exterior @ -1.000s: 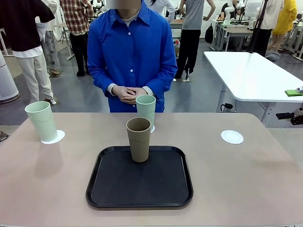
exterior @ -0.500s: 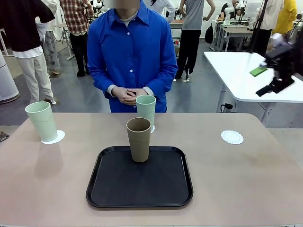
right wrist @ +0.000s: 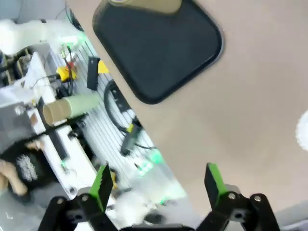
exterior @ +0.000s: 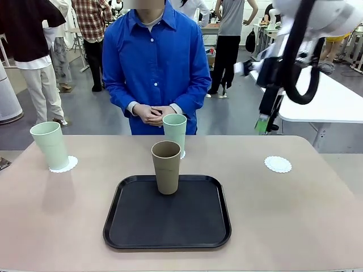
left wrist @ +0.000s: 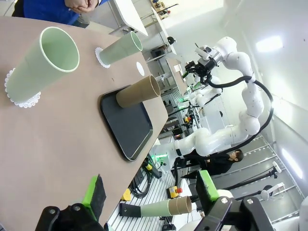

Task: Place coasters on the table and set cups on them.
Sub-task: Take one Reusable plastic cup from the Flat Tray and place it on a coaster set by the human.

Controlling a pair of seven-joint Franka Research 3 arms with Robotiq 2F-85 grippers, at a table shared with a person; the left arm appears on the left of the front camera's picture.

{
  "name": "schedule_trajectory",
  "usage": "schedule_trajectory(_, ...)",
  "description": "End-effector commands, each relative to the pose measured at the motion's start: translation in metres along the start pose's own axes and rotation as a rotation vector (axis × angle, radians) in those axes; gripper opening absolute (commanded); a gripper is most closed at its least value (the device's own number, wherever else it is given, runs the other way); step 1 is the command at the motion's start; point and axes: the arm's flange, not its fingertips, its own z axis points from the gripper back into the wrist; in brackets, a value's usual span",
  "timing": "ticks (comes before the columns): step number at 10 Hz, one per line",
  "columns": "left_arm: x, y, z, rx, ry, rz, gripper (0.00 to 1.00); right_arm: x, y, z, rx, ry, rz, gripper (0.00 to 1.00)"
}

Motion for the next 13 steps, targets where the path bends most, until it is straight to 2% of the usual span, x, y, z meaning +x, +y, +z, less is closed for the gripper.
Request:
schedule_trajectory(1, 0.001, -0.002, 0.005, -0.009, 0.003, -0.007, 1.00, 0.016, 0.000, -0.037, -0.100, 0.002, 0.194, 1.00)
schedule_trajectory(3, 0.001, -0.002, 0.005, -0.009, 0.003, -0.007, 1.00, 0.039, -0.003, -0.075, -0.163, -0.023, 0.302, 1.00)
schedule_trajectory(5, 0.001, -0.002, 0.005, -0.009, 0.003, -0.007, 1.00, 0.041, -0.016, -0.105, -0.108, -0.068, 0.354, 1.00)
schedule_trajectory(6, 0.001, -0.002, 0.005, -0.009, 0.003, -0.007, 1.00, 0.050, 0.003, -0.076, -0.171, 0.002, 0.289, 1.00)
schedule_trajectory(11, 0.001, -0.002, 0.005, -0.009, 0.003, -0.007, 1.00, 0.049, 0.002, -0.078, -0.163, -0.023, 0.311, 1.00)
schedule_trajectory(12, 0.001, -0.002, 0.005, -0.009, 0.003, -0.007, 1.00, 0.029, -0.013, -0.101, -0.101, -0.294, 0.403, 1.00)
schedule_trajectory(13, 0.001, -0.002, 0.005, -0.009, 0.003, -0.007, 1.00, 0.012, -0.026, -0.121, -0.055, -0.509, 0.478, 1.00)
